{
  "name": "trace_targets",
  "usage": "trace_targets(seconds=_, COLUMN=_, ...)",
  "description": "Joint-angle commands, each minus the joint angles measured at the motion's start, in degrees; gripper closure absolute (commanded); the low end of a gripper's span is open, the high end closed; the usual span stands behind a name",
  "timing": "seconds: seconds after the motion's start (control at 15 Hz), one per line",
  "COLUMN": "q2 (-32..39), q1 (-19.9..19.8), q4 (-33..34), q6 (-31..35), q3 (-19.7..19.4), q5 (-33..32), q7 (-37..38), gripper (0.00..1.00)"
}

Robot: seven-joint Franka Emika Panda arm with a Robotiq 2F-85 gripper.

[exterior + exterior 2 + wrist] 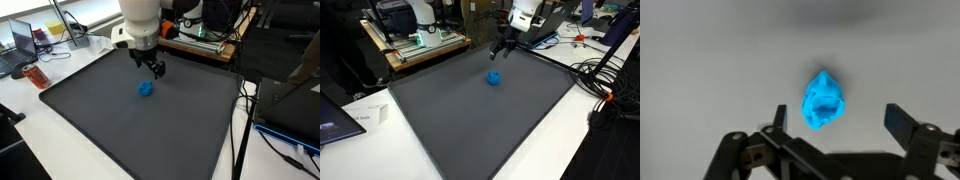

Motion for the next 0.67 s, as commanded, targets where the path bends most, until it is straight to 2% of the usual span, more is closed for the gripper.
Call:
trace_targets(seconds=0.0, q2=-9.54, q1=-4.47, q4=-9.48, q6=4.97, q3=2.19, q5=8.93, q7=-3.85, gripper=0.00)
trace_targets(seconds=0.27, q2=-16.83, q1=-8.33, q4=-16.46, q6=9.72, q3=2.21, q5=18.73, q7=-8.79, gripper=0.00)
trace_targets(seconds=0.6, q2=-22.90, q1=-11.00, q4=-21.56, q6=11.92, q3=1.71, q5=25.53, q7=-12.81, gripper=0.00)
